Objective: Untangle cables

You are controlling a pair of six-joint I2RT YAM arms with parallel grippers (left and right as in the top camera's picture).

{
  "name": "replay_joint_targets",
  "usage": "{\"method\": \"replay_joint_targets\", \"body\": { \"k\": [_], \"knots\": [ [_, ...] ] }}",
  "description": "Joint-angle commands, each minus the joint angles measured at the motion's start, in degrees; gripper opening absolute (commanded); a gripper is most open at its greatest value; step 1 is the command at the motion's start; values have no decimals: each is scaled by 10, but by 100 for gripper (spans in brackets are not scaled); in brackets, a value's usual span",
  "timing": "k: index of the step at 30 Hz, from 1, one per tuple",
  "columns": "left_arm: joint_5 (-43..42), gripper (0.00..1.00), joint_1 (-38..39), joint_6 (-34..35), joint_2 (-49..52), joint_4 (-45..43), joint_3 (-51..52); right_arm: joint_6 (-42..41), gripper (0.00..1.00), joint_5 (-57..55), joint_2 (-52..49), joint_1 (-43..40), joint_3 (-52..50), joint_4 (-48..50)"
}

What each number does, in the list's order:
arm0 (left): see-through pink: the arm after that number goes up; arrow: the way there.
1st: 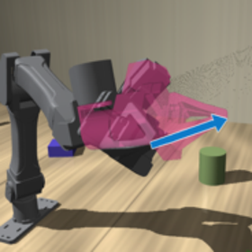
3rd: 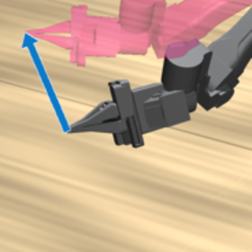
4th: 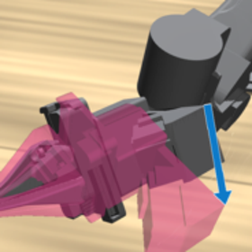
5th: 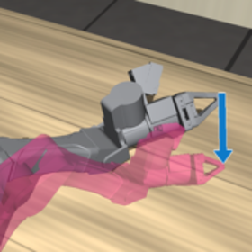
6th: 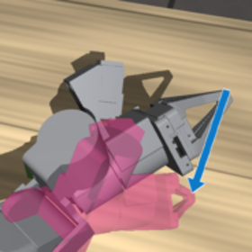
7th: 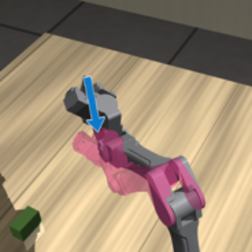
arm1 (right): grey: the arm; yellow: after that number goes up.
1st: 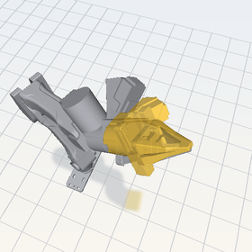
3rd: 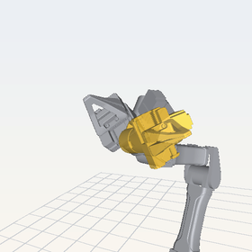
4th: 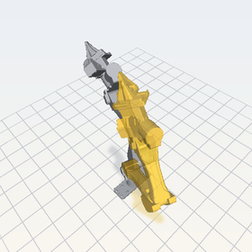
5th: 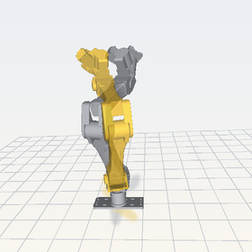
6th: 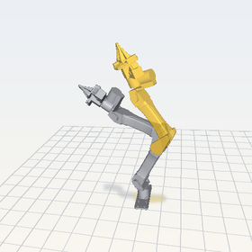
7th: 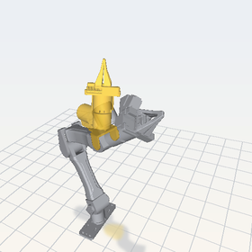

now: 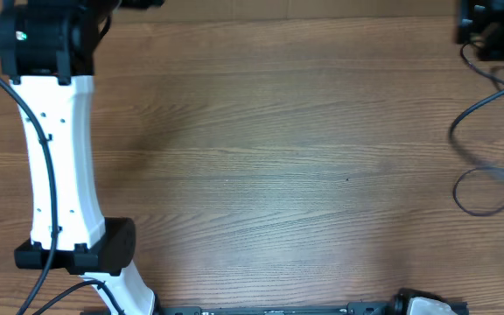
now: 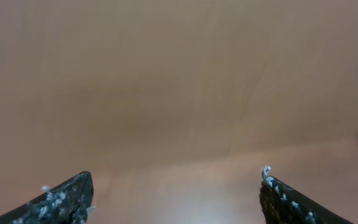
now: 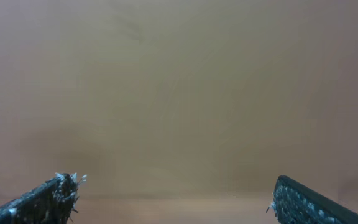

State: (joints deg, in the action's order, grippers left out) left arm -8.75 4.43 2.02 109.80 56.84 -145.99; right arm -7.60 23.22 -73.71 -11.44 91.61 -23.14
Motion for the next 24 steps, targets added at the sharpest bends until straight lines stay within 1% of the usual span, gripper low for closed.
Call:
{"method": "replay_joint_targets", "body": {
  "k": [1, 4, 7, 10, 12, 14, 16, 19, 22, 24],
  "knots": [
    [37, 88, 37, 0, -1, -64, -45, 3, 100, -48, 3, 99, 22, 21],
    [60, 90, 57, -21, -3, -124, -59, -22, 100, -47, 8, 169, 25, 59],
    [59, 91, 61, -20, -10, -150, -69, -37, 100, -36, 8, 231, 25, 85],
    [62, 91, 57, -21, -31, -127, -68, -37, 100, -35, 8, 272, 25, 75],
    [62, 92, 48, -31, -49, -101, -67, -37, 100, -34, 12, 284, 25, 41],
    [64, 91, 35, -38, -78, -77, -57, -37, 100, -7, 16, 285, 25, -12],
    [64, 88, 19, -38, -110, -75, -33, -29, 100, 25, 18, 285, 24, -65],
    [76, 88, 12, -38, -163, -82, 23, -19, 100, 19, 42, 286, 12, -55],
    [107, 89, 12, -38, -227, -94, 110, 4, 100, 16, 80, 286, 12, -59],
    [123, 90, 12, -38, -269, -114, 175, 9, 100, -20, 118, 286, 9, -70]
  ]
}}
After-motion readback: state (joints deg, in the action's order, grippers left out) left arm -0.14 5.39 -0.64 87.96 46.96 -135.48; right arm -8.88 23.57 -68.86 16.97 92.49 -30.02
